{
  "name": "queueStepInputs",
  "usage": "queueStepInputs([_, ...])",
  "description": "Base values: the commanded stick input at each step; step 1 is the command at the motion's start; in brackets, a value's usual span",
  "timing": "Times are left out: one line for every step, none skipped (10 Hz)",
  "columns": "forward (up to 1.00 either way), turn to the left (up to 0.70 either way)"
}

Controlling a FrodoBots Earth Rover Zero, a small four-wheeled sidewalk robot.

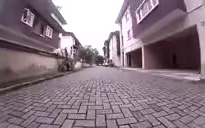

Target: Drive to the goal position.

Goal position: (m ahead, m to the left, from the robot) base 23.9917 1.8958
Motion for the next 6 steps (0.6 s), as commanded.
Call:
queueStepInputs([0.70,0.00])
queueStepInputs([0.70,0.00])
queueStepInputs([0.70,0.00])
queueStepInputs([0.70,0.00])
queueStepInputs([0.70,0.00])
queueStepInputs([0.70,0.00])
